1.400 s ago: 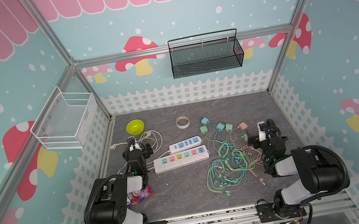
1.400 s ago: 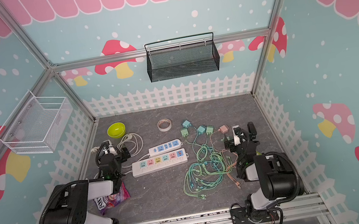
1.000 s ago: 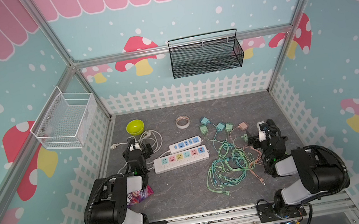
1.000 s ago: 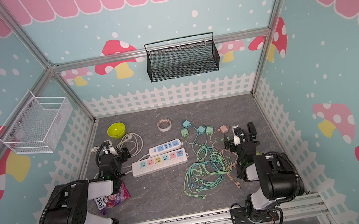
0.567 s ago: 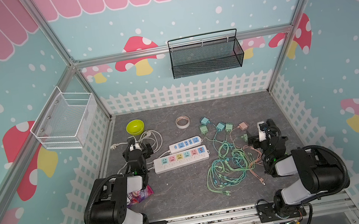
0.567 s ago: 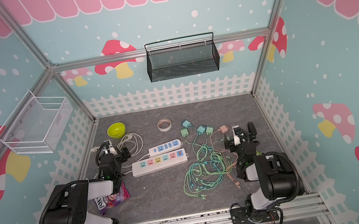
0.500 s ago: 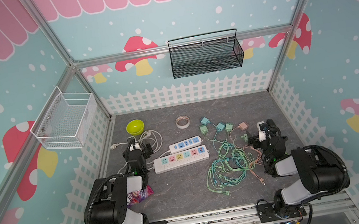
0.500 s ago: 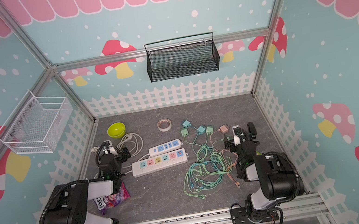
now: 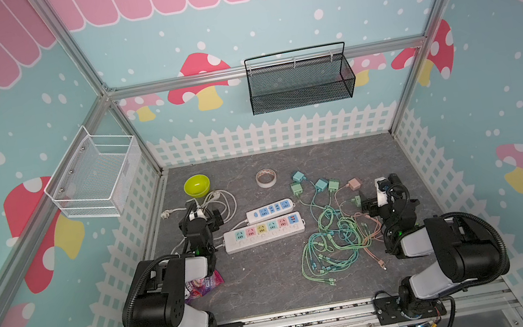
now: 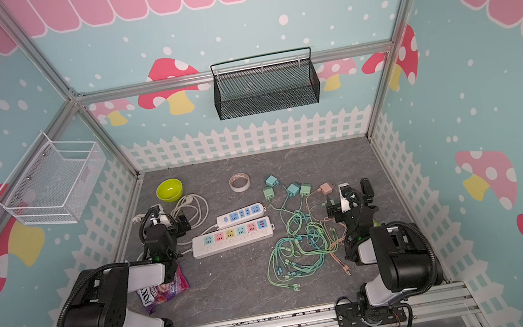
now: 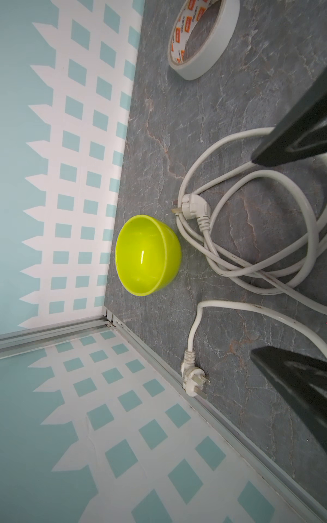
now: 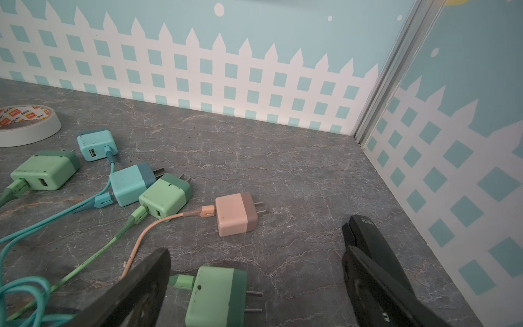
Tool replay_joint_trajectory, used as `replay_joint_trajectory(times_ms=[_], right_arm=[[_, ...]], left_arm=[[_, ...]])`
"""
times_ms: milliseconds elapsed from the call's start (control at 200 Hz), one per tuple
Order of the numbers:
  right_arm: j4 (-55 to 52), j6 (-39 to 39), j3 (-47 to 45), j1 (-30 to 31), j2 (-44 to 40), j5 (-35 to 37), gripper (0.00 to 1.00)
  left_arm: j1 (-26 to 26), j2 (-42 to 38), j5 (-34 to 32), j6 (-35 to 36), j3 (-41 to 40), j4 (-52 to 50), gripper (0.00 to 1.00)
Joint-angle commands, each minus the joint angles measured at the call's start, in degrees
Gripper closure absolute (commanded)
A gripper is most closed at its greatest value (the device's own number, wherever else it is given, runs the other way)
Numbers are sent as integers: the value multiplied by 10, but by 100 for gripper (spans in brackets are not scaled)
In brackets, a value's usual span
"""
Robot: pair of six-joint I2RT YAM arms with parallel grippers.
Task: Insert plugs into power strip
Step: Pick up the plug from the top-center of the table.
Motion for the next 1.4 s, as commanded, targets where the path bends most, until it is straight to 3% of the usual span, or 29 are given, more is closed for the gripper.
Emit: replay_joint_trajectory(times_ms=[0, 160, 220, 390, 540, 690, 861, 951, 1391], right_arm=[[27, -4, 6, 5, 3, 4, 2], [-16, 10, 10, 5, -38, 35, 2], [-43, 14, 15, 5, -57, 39, 2], [-209, 45, 74, 5, -112, 24, 2], [-319, 71, 126, 7, -143, -10, 0], [-440, 72, 202, 17, -141, -44, 2], [-550, 62, 291, 48, -112, -71, 5], [-608, 55, 350, 71, -83, -74, 6], [-753, 57, 574, 198, 120, -93, 13]], left_arm=[[4, 5, 3, 3, 4, 6, 0], [-9, -32, -7, 11, -37, 55, 0], [-22, -64, -43, 18, -44, 39, 0], [-56, -194, -101, -4, 7, -164, 0], [-72, -279, -83, -61, 71, -336, 0], [-91, -305, -56, -96, 131, -474, 0], [-110, -291, -14, -155, 197, -616, 1], [-114, -287, 48, -173, 218, -666, 3], [-134, -343, 114, -213, 195, -702, 4]])
